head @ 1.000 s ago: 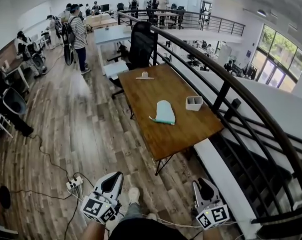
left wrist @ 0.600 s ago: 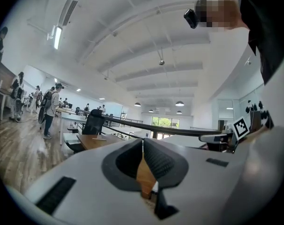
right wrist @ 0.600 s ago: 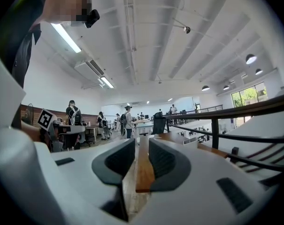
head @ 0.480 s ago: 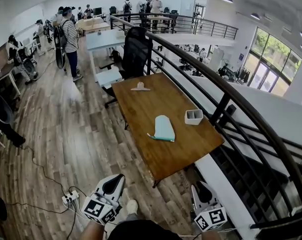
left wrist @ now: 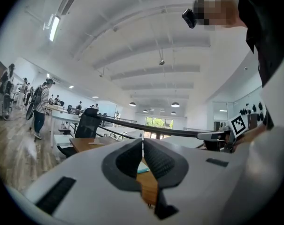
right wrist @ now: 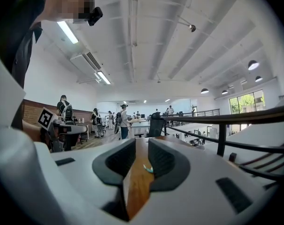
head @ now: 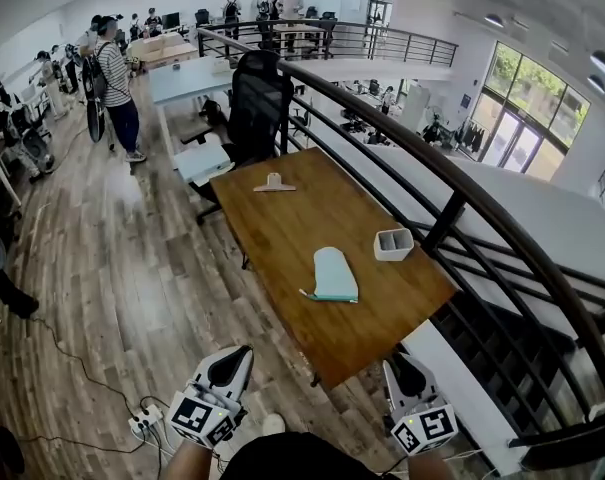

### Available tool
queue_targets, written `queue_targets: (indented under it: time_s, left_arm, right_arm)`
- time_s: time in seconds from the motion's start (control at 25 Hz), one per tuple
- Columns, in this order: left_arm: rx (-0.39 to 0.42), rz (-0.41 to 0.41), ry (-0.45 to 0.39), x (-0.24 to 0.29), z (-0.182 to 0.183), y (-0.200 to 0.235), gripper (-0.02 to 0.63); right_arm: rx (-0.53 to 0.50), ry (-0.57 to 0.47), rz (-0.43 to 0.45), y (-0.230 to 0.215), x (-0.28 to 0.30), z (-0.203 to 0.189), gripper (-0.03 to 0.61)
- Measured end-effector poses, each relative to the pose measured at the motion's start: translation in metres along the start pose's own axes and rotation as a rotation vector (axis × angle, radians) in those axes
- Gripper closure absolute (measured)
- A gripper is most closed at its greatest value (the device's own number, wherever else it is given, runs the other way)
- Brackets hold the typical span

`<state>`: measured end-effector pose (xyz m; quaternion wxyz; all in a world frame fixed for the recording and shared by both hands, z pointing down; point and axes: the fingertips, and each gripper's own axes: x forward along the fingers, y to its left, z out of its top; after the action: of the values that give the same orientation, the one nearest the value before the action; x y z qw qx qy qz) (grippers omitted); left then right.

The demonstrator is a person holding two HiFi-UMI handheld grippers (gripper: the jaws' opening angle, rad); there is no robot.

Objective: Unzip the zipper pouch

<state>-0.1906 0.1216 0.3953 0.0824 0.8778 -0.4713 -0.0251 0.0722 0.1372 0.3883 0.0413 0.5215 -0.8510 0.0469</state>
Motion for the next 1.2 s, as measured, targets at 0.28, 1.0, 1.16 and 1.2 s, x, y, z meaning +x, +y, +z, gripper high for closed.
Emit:
queue_targets:
  time_s: [0.28,1.0,1.16,1.2]
  left_arm:
    - [-0.010,-0.064,-0.001,0.037,-0.005,0.022,0.597]
    - [0.077,0.013,0.054,0.150,-0.001,0.012,0.597]
    - [0.082,0.059,0.082,0.179,-0.001,0.001,0.597]
    - [0.082,0.070,0.091,0.185,-0.004,-0.001,0.597]
  right_arm:
    - [0.002,0.031,-0.049,-0.009,0.018,-0.003,0.502]
    - [0.033,0.011,0.116,-0.115,0.126,0.000,0.509]
    - [0.038,0.027,0.168,-0.147,0.140,0.000,0.509]
    - [0.045,0.031,0.178,-0.154,0.143,-0.002,0.511]
